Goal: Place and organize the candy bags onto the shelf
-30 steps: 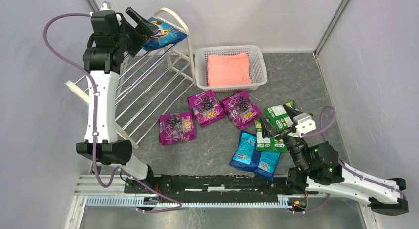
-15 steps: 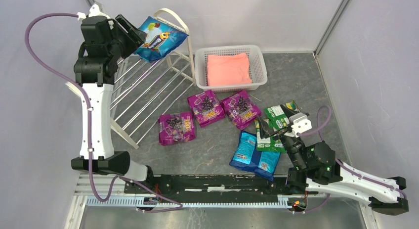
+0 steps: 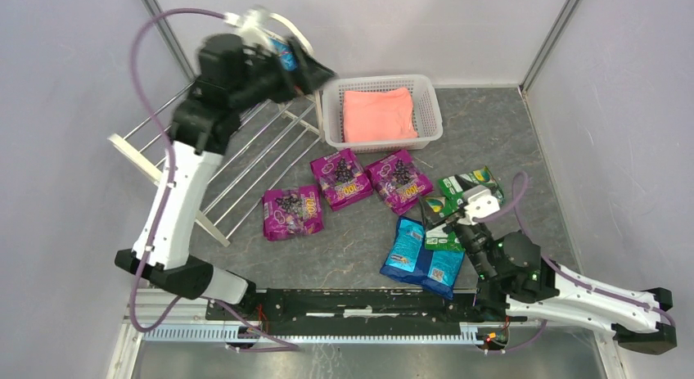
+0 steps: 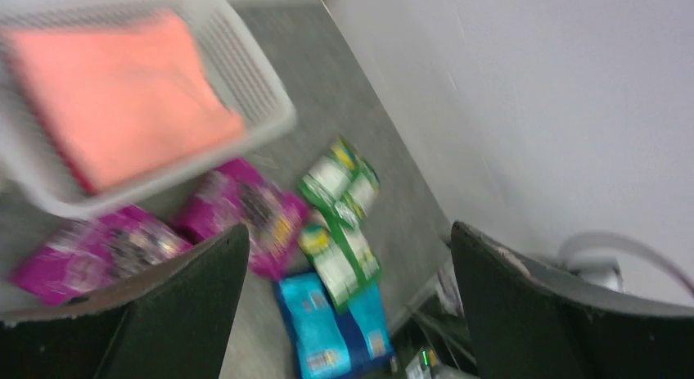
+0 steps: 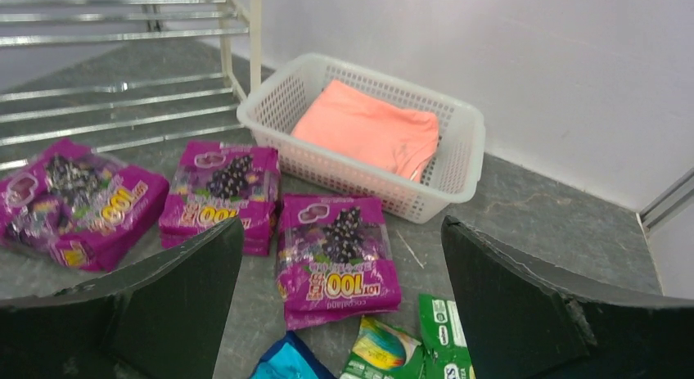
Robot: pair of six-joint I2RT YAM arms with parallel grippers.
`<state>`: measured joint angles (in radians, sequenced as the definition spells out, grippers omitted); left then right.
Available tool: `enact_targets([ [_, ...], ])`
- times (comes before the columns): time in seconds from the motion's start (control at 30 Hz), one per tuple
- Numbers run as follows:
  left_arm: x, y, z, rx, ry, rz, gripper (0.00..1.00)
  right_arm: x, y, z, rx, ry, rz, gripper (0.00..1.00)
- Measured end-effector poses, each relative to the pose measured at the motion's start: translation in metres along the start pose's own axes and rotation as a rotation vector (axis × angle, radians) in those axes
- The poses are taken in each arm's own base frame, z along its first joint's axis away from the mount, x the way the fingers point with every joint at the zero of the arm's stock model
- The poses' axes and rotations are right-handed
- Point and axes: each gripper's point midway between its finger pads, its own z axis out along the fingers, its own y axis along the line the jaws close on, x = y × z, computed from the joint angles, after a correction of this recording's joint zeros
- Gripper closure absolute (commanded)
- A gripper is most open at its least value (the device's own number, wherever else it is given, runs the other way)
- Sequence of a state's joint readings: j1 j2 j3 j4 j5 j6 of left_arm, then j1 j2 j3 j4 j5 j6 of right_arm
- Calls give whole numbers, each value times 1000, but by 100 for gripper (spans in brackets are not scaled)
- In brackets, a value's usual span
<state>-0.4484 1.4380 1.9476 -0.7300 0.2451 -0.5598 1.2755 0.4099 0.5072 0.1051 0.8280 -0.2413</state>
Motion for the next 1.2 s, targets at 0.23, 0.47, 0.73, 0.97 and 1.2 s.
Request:
enact_targets([
  [0.23,159,-20,5,76,300,83,0,42,21,2,-41,148,-58,2],
  [0.47,277,51,-16,-14,479,-23,0,67,22,-10,-45,272,-10,2],
  [0.73,368,68,-16,21,638,-259,0,66,20,-21,-56,316,86,2],
  [0.97,415,67,18,87,711,-417,0,67,28,-21,-74,413,45,2],
  [1.2,461,57,47,88,797,-411,4,57,23,-26,-86,370,107,2],
])
